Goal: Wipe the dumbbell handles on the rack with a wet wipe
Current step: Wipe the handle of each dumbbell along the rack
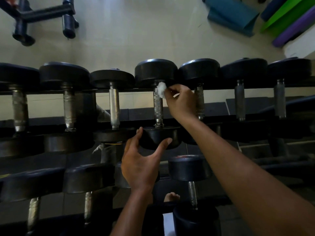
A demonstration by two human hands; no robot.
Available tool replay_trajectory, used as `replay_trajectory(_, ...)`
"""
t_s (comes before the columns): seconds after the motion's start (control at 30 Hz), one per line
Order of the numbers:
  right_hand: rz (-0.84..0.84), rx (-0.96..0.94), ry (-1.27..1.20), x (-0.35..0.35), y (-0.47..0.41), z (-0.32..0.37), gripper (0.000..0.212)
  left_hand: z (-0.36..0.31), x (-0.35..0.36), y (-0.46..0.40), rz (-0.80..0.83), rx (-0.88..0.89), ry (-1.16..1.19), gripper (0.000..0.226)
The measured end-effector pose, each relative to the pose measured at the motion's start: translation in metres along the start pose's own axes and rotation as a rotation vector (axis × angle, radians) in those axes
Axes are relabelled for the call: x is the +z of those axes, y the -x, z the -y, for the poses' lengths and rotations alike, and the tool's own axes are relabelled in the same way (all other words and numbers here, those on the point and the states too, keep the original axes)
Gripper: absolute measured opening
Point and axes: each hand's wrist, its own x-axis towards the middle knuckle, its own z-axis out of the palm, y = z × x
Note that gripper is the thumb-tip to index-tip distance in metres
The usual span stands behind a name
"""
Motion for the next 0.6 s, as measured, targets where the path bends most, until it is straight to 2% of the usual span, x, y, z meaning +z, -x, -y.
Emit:
replay_trajectory(0.07, 0.054, 0.2, -0.19, 0.003, -0.002, 0.005, 0.04, 0.0, 0.001, 0.0, 0.003, 0.005, 0.004, 0.096)
replay_trajectory(0.13, 0.082, 0.286, -0.315, 0.008, -0.005, 0.004, 0.037, 0.001, 0.001, -0.001, 0.008, 0.014, 0.008, 0.096)
replay_trajectory(0.23, 0.109, 0.276, -0.352, 0.006, -0.001, 0.01, 0.021, 0.0, 0.0, -0.002, 0.011, 0.015, 0.019, 0.096)
replay_trajectory(0.37, 0.218, 0.243, -0.317, 0.002, 0.005, 0.015, 0.031, 0.001, 0.001, -0.001, 0.021, 0.019, 0.022, 0.097)
replay_trajectory(0.43, 0.181, 0.192, -0.271, 0.009, 0.007, 0.013, 0.036, 0.002, 0.001, -0.002, 0.022, 0.021, 0.017, 0.097)
replay_trajectory(0.5, 0.09, 0.168, -0.207, 0.016, 0.007, 0.013, 0.032, 0.005, 0.001, -0.002, 0.027, 0.026, 0.011, 0.097)
replay_trajectory(0.6, 0.016, 0.297, -0.299, 0.019, 0.002, 0.011, 0.027, 0.008, 0.002, -0.002, 0.02, 0.023, 0.005, 0.097)
